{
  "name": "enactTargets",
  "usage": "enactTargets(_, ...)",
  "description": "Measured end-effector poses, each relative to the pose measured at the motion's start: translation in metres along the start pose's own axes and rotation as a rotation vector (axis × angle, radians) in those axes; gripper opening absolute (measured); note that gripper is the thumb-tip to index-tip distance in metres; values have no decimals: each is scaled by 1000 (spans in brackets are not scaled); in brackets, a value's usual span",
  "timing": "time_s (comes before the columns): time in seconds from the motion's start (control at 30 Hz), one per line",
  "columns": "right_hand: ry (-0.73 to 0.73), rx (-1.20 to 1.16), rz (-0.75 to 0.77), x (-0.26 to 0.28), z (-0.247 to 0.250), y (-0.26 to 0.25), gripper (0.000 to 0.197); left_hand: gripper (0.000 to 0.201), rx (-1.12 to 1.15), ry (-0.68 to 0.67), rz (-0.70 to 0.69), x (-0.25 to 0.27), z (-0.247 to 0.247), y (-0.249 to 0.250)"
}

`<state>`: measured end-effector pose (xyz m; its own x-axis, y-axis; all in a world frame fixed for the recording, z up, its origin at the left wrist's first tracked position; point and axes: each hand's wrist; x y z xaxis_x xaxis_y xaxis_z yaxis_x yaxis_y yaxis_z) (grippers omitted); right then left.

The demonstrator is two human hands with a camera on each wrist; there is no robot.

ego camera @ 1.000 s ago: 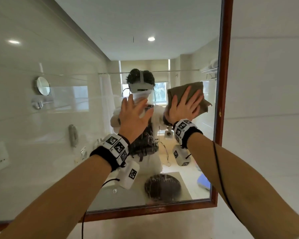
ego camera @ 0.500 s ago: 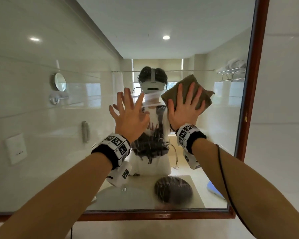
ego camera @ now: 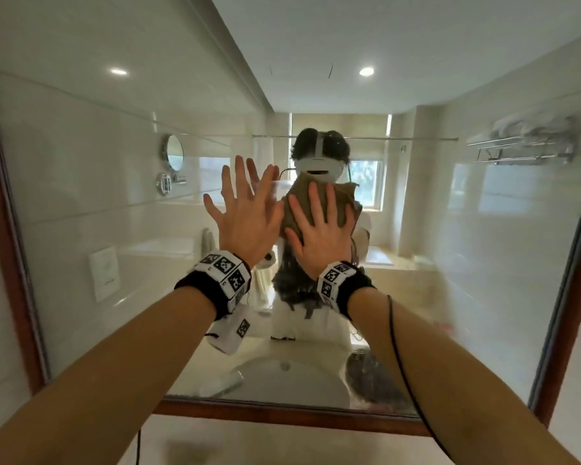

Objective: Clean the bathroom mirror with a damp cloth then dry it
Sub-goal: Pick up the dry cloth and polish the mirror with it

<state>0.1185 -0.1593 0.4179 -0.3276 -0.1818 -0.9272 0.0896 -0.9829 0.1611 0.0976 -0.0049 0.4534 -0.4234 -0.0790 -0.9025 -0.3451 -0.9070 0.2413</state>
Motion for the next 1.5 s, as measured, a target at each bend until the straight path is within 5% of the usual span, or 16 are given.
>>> enactTargets(0.2,-30,2,-73,7,-2,-6,66,59,-33,-31,-77,-6,-5,-19)
enactTargets(0.5,14,58,-438,28,17,88,73,65,-11,-23,-97,2,-23,11)
enactTargets(0.7,52,26,-491,-9,33,104,85,68,-16,-33,-95,10,-22,9)
enactTargets(1.13,108,44,-354,-64,9,-17,73,70,-132,14,-46,-11,-12,-101)
enactTargets(1.5,37,37,-36,-95,-18,-165,70,68,-134,101,12,-20,23,-190)
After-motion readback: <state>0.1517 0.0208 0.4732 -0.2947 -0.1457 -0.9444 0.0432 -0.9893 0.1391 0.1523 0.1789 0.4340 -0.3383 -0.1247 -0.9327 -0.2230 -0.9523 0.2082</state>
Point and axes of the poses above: each hand's wrist, its own x-axis away from the middle knuckle, its own z-axis out of the back of the hand, y = z × x, and after that the axes turned 7 degrees about y, right-handed
